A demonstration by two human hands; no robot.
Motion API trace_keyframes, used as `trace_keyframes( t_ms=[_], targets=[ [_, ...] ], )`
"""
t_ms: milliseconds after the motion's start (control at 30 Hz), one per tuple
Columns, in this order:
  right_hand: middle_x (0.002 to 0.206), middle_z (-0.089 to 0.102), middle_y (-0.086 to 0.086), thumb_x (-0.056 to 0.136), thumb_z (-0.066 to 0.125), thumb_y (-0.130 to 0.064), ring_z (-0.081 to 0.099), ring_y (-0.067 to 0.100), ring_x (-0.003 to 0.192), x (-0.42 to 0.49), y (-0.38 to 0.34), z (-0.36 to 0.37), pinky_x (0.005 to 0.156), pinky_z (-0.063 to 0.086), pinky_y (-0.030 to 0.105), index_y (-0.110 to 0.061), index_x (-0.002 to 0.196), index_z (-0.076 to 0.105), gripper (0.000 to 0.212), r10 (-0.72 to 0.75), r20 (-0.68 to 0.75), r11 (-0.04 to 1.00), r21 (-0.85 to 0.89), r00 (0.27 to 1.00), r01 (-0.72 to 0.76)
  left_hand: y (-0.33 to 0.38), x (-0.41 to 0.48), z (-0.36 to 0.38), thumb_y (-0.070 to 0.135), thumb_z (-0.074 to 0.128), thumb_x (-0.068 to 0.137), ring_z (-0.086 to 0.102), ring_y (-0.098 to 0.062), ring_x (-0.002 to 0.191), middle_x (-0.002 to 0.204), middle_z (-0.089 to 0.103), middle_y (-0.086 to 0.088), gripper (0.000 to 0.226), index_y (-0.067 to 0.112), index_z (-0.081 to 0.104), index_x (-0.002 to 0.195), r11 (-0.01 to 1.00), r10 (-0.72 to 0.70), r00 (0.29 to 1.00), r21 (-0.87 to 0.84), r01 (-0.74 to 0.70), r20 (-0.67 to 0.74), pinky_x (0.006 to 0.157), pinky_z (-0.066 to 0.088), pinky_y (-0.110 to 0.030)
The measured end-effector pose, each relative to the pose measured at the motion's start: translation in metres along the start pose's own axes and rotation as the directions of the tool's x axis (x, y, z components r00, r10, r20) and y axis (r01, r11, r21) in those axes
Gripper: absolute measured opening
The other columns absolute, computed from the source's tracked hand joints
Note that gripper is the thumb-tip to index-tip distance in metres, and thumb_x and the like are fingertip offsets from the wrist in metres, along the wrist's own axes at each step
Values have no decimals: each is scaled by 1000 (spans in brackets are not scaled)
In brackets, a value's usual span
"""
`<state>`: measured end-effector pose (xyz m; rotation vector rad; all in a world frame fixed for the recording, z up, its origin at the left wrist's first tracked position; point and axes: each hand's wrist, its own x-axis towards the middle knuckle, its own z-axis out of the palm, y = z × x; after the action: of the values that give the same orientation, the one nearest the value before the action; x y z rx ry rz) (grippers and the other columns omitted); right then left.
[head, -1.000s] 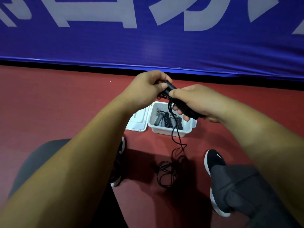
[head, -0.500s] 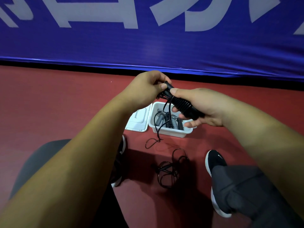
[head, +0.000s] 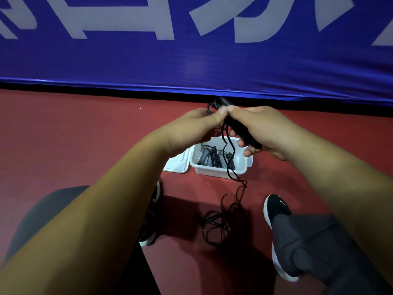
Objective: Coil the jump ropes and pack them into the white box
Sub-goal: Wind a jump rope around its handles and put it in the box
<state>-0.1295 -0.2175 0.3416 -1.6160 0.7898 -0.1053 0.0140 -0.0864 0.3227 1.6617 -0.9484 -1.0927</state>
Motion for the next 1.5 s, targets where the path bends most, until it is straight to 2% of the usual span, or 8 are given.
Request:
trace_keyframes(
  t_ms=[133, 367, 567, 767, 900, 1100, 1367, 1500],
  targets=[
    [75, 71, 7, 104, 64, -46, 63, 24, 60, 1, -4, -9, 67, 63, 44, -10, 90, 72, 39, -33, -36, 998, 44, 999, 34, -6, -1, 6, 57, 75, 89, 65, -14, 128, 130, 74, -2, 74, 11, 54, 143, 999, -24, 998, 30, 22, 59, 119, 42, -43],
    [80, 72, 6, 103, 63, -49, 68, 20, 72, 4, -5, -18, 74, 65, 42, -11, 94, 74, 40, -37, 1, 999, 18, 999, 37, -11, 2, 11, 38, 70, 99, 66, -11, 105, 114, 75, -10, 36, 11, 69, 123, 996, 43, 999, 83, -45, 33, 107, 51, -42],
    [83, 77, 5, 99, 67, -54, 69, 17, 67, 3, -6, -23, 58, 55, 34, -14, 101, 74, 41, -25, -49, 999, -48, 998, 23, -11, 1, 8, 50, 58, 101, 59, -12, 92, 97, 66, 1, 31, 22, 71, 100, 966, 54, 998, 251, -55, 12, 104, 49, -55],
    [80, 75, 6, 99, 66, -54, 63, 20, 65, 0, 0, -13, 53, 48, 30, -15, 96, 75, 40, -2, 24, 1000, -20, 1000, 2, -12, 2, -1, 32, 50, 110, 69, 1, 86, 107, 76, 15, 12, 30, 62, 112, 817, 46, 999, 575, -37, 0, 78, 51, -19],
    [83, 73, 9, 98, 67, -55, 62, 22, 68, -1, -1, -11, 53, 46, 30, -10, 106, 75, 46, -9, 89, 1000, 13, 996, 8, -12, 1, -3, 33, 50, 108, 66, -9, 88, 92, 75, 16, 17, 34, 60, 95, 748, 31, 999, 662, -44, 31, 84, 52, -33],
    [82, 69, 10, 100, 68, -41, 58, 20, 61, -4, 1, -6, 51, 39, 27, -9, 112, 71, 34, 0, 208, 999, 39, 978, -8, -14, 0, -6, 16, 50, 109, 57, 9, 69, 84, 67, 12, 30, 35, 56, 87, 745, 27, 998, 665, -58, 58, 65, 38, -4],
    [79, 61, 15, 97, 64, -34, 51, 23, 58, -13, 5, -4, 44, 33, 25, -9, 97, 63, 26, 100, 543, 994, -25, 834, -103, -8, 1, -32, -1, 52, 97, 61, -15, 81, 88, 69, 5, 27, 17, 72, 102, 648, 85, 996, 761, -32, -31, 70, 45, -25],
    [77, 63, 12, 102, 64, -32, 52, 20, 56, -20, 12, 5, 43, 36, 22, -8, 102, 65, 24, 233, 630, 971, -197, 741, -138, -4, 2, -30, 12, 60, 101, 62, 13, 79, 83, 70, 24, 25, 29, 77, 99, 703, 112, 994, 708, -72, -10, 69, 38, -3]
  ],
)
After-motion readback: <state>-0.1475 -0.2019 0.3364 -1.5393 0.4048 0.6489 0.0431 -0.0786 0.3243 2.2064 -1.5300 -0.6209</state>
